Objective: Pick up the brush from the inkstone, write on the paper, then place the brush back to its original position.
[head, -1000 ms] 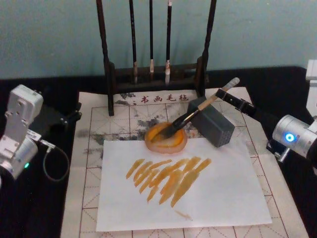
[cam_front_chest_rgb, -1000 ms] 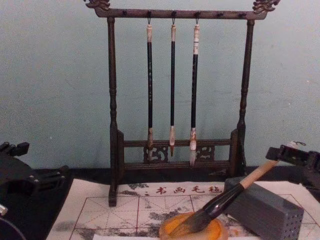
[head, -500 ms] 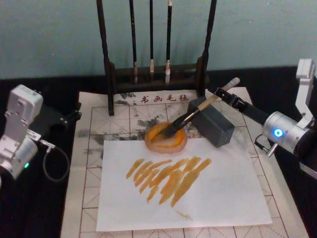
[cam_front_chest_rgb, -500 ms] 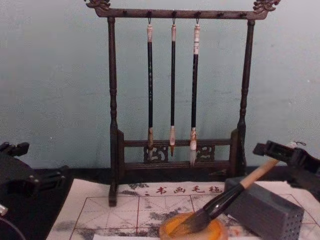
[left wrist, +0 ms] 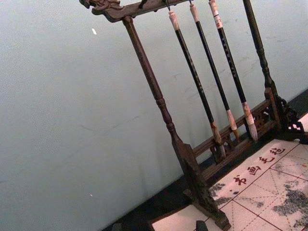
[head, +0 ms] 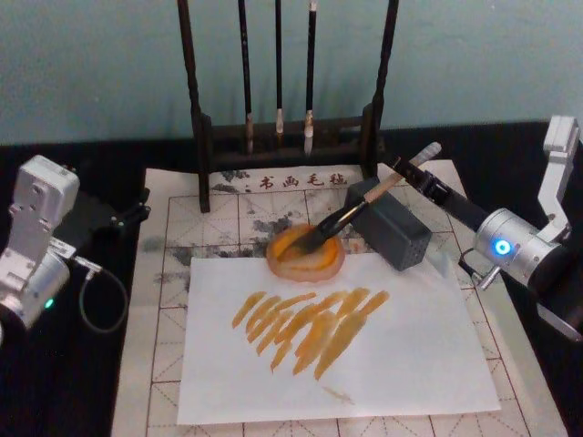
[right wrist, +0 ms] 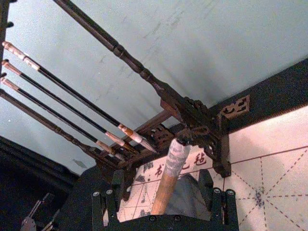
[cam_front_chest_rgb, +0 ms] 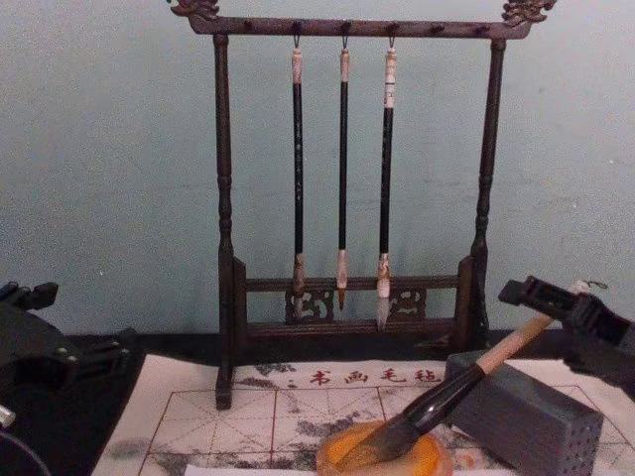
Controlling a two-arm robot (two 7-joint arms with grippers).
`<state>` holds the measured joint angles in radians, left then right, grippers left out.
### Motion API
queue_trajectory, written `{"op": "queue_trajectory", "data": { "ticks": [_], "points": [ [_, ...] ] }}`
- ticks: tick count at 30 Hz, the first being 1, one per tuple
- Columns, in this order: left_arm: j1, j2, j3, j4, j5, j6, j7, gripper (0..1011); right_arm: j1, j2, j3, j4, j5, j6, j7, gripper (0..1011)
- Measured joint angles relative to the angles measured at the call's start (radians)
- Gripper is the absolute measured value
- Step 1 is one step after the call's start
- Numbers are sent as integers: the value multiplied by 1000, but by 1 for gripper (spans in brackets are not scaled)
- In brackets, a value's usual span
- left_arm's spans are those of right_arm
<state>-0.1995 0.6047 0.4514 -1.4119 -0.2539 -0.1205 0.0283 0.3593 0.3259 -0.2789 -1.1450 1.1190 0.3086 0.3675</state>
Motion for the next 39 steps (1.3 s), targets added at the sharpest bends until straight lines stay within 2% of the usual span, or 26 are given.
{"op": "queue_trajectory", "data": {
  "ticks": [24,39],
  "points": [
    [0,0,0,0,0,0,0,1001,21,16,-48,27,46,-25,-7,1003],
    [0,0,0,0,0,0,0,1001,21,15,-46,27,46,-25,-7,1003]
  ]
}}
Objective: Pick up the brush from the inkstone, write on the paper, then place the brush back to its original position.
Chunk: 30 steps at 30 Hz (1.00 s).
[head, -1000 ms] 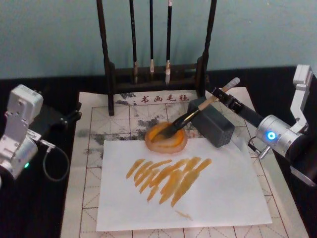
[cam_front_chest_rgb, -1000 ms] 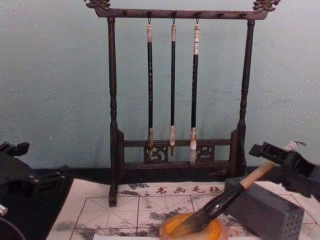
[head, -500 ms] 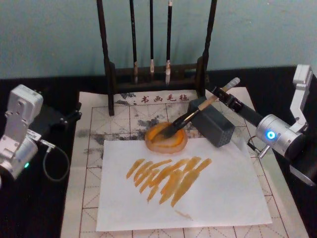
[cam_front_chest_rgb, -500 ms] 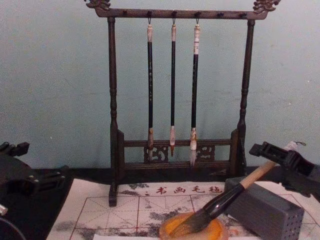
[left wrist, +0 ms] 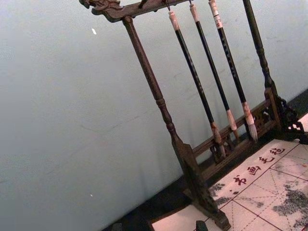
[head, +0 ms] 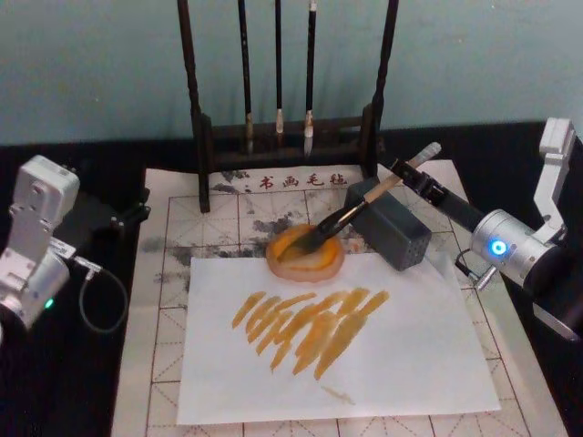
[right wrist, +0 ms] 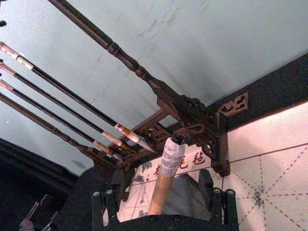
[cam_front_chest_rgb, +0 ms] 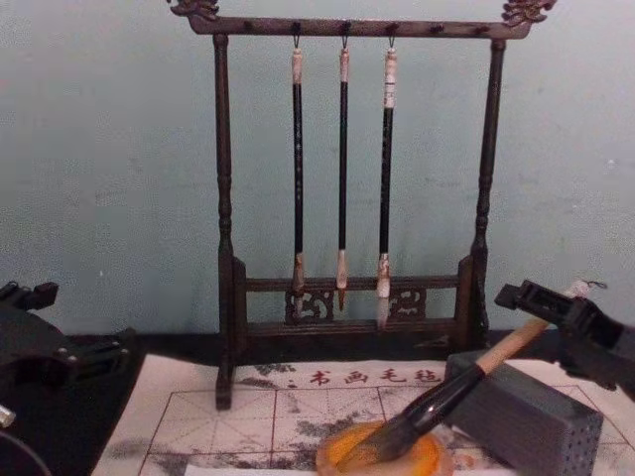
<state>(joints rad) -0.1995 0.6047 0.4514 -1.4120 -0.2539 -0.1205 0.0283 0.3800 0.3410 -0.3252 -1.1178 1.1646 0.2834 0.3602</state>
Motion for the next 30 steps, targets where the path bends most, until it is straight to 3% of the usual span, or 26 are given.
{"op": "queue_trajectory", "data": {
  "ticks": [19,30],
  "points": [
    [0,0,0,0,0,0,0,1001,-1,-1,1,-1,-3,1,0,995],
    [0,0,0,0,0,0,0,1001,-1,-1,1,-1,-4,1,0,747]
  ]
}}
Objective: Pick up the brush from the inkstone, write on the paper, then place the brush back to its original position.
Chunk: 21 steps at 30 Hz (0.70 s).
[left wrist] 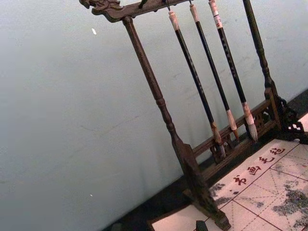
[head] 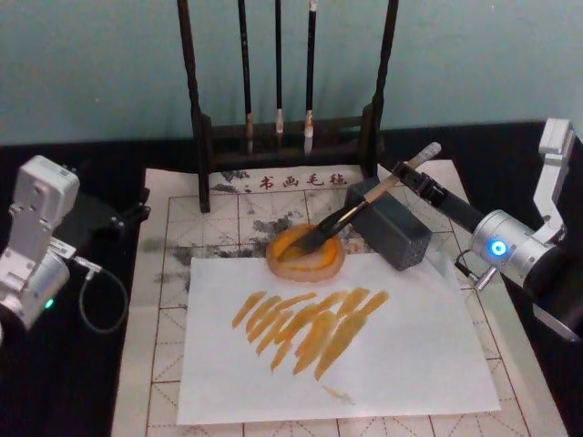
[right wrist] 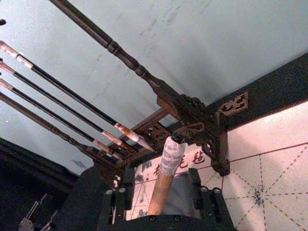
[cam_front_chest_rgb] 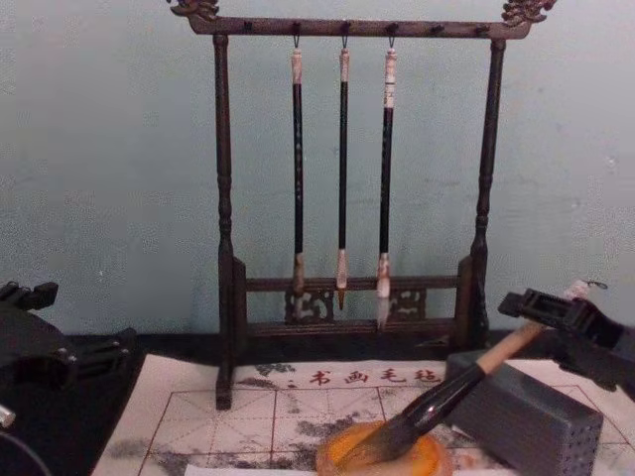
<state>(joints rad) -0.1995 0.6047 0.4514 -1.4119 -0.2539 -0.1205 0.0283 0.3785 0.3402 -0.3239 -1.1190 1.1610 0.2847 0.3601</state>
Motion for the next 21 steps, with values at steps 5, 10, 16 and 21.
{"op": "queue_trajectory", "data": {
  "ticks": [5,10,16,21],
  "points": [
    [0,0,0,0,0,0,0,1001,0,0,0,0,0,0,0,573],
    [0,0,0,0,0,0,0,1001,0,0,0,0,0,0,0,408],
    [0,0,0,0,0,0,0,1001,0,0,0,0,0,0,0,215],
    [0,0,0,0,0,0,0,1001,0,0,0,0,0,0,0,202]
  ]
}}
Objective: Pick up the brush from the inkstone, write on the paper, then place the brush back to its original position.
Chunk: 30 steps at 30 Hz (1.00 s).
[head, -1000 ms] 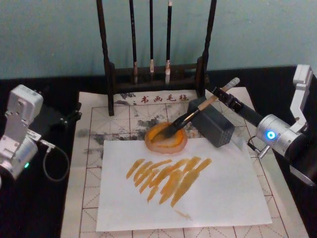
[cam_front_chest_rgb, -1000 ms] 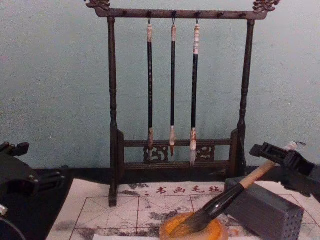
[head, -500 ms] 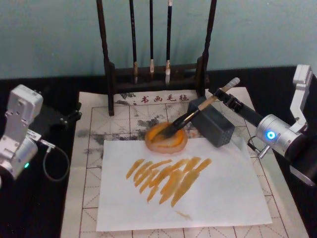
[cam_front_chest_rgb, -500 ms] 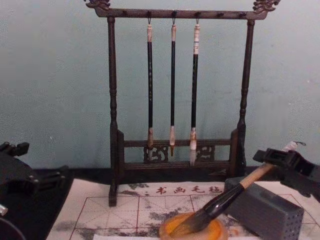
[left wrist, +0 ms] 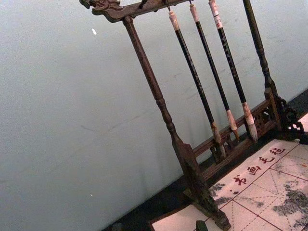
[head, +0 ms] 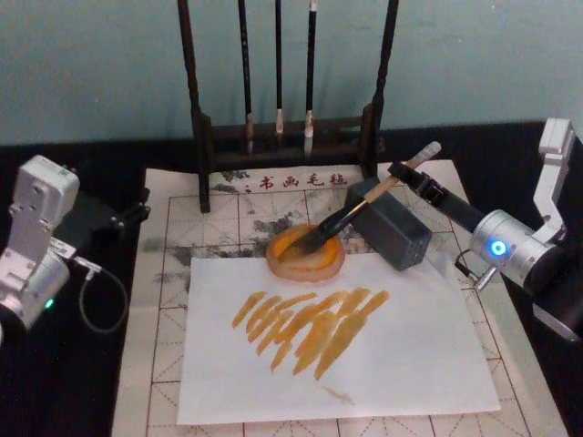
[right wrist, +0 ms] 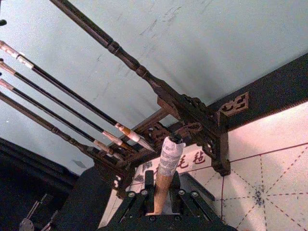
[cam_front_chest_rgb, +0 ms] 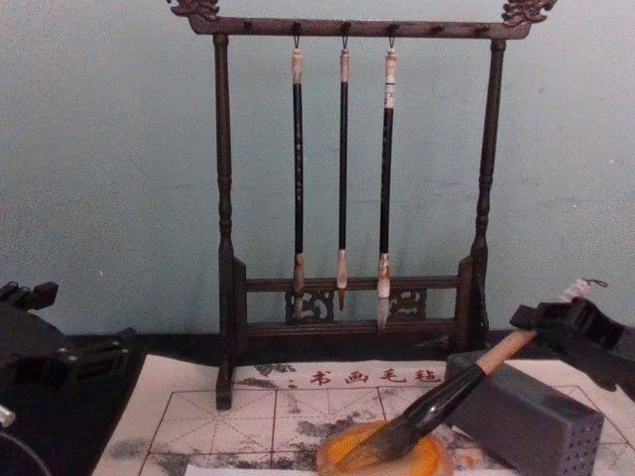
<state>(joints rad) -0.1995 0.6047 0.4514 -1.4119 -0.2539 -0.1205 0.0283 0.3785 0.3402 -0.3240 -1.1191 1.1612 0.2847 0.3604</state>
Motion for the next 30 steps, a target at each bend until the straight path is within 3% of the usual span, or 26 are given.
{"op": "queue_trajectory", "data": {
  "ticks": [22,30],
  "points": [
    [0,0,0,0,0,0,0,1001,0,1,-1,0,1,0,-1,202],
    [0,0,0,0,0,0,0,1001,-1,14,-8,-13,33,3,-13,202]
  ]
}}
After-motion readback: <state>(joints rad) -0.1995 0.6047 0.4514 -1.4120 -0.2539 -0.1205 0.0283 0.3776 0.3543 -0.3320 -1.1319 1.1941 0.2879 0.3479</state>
